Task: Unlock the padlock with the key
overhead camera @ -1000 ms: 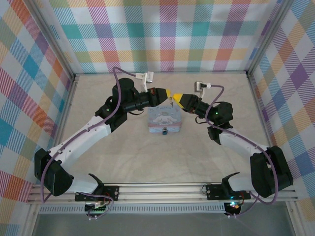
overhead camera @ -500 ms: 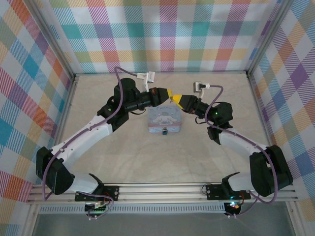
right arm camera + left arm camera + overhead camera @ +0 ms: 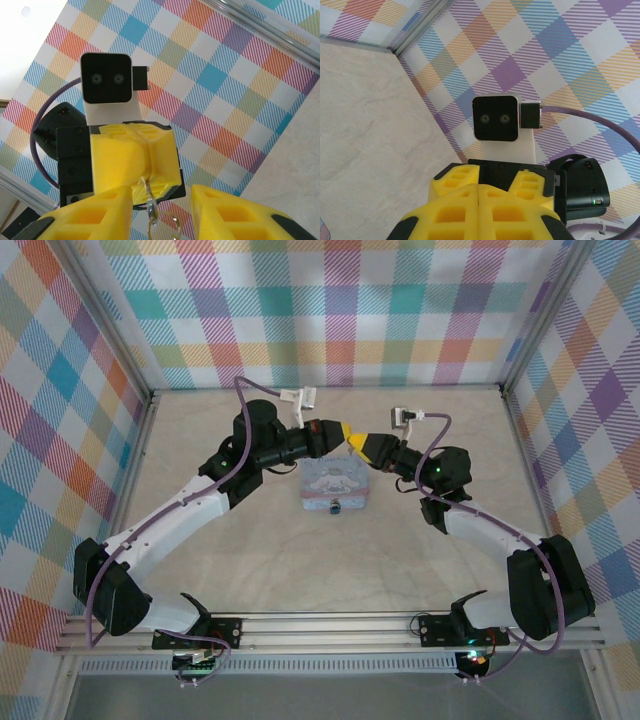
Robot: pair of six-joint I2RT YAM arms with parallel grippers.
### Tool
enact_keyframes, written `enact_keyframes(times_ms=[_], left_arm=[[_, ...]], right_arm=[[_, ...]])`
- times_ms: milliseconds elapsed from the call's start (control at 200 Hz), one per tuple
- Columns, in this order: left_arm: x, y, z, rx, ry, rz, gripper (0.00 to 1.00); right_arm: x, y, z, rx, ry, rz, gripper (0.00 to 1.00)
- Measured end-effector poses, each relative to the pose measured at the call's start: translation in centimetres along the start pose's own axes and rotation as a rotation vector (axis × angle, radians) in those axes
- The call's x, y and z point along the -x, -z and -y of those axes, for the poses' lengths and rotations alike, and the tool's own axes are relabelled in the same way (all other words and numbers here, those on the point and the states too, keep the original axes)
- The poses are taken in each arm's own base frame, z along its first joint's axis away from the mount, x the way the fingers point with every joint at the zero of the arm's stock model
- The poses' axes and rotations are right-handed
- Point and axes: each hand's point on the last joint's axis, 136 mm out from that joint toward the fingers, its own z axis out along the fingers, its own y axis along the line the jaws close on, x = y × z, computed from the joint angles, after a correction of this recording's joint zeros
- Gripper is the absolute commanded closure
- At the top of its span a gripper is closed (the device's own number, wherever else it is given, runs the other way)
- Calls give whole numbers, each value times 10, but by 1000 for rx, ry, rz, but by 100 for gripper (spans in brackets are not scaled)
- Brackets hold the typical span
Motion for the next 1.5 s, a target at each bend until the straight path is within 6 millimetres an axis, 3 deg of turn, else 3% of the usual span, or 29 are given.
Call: enact_keyframes(times_ms=[305, 520, 630, 710, 760, 1045, 1295, 1500], left_arm=[[0, 0, -4, 15, 1, 10, 100], [-1, 0, -6, 21, 1, 18, 100], [-1, 2, -8, 30, 2, 25, 100], [0, 4, -7, 32, -1, 35, 100], [2, 5, -7, 33, -3, 41, 100], [3, 6, -6, 35, -2, 47, 100], [3, 6, -6, 33, -1, 49, 100], [2, 5, -6, 33, 2, 45, 100]], right_arm=[[0, -1, 1, -4, 0, -2, 90], [0, -1, 1, -5, -2, 2, 96], [0, -1, 1, -5, 0, 0, 87], [-1, -1, 2, -10, -2, -2, 64], [-1, 0, 2, -13, 11, -3, 60], [-1, 3, -14, 1, 51, -3, 63], [-6, 2, -11, -10, 34, -26, 70], [-9, -2, -10, -16, 27, -41, 71]])
